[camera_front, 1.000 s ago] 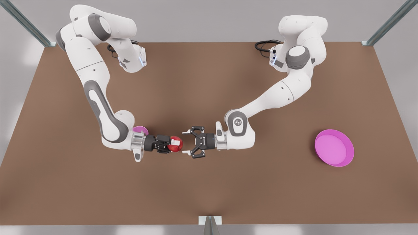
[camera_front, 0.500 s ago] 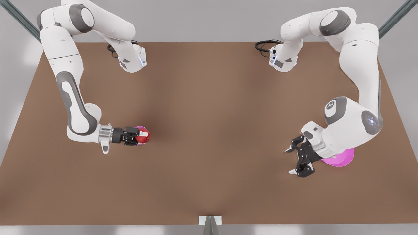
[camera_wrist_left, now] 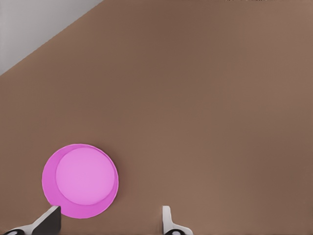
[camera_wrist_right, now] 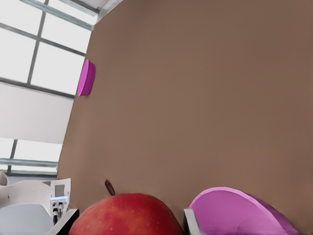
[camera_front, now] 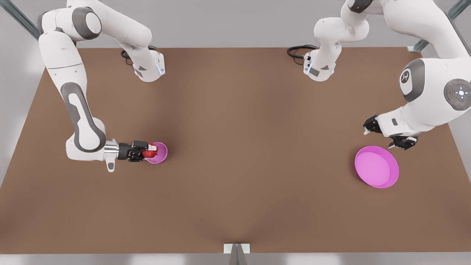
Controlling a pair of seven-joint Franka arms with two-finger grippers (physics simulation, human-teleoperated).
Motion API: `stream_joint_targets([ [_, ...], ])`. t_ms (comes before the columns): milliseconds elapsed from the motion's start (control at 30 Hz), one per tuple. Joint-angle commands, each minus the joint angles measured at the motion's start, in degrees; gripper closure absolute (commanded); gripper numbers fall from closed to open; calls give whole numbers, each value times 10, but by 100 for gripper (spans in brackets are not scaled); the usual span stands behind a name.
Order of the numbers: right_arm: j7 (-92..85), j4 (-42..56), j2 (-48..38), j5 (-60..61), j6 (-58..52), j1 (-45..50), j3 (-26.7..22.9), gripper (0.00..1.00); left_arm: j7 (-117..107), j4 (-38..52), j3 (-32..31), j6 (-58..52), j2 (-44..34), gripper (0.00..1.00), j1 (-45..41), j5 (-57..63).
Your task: Use the left arm to pick up the apple from the plate, transfer it to the gripper of the right arm, and then use the right arm to place it into the bowl
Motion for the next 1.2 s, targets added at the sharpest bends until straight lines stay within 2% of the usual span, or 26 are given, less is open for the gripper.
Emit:
stream_joint_targets([
  [0, -9, 0, 1, -26, 6, -2, 0, 30, -305, 9, 0, -6, 13, 0, 1, -4],
  [233, -21, 1, 12, -40, 5, -13, 0, 29, -328, 12, 1, -5, 19, 0, 2, -5],
  [567, -19, 7, 17, -142, 48, 6, 3, 29, -334, 12, 1, -3, 21, 0, 2, -5],
  [867, -14, 20, 24, -172, 57, 25, 5, 26, -335, 12, 1, -4, 21, 0, 2, -7],
  [900, -14, 20, 24, -172, 57, 25, 5, 16, -335, 12, 1, -4, 21, 0, 2, -7],
  [933, -14, 20, 24, -172, 57, 24, 5, 0, -335, 12, 1, -4, 21, 0, 2, -7],
  [1100, 21, 48, 20, -178, 37, 25, 6, 0, -334, 12, 1, -5, 21, 0, 2, -7],
  [1167, 118, 156, 17, -247, -44, 24, 6, 0, -335, 12, 1, -5, 21, 0, 2, -7],
])
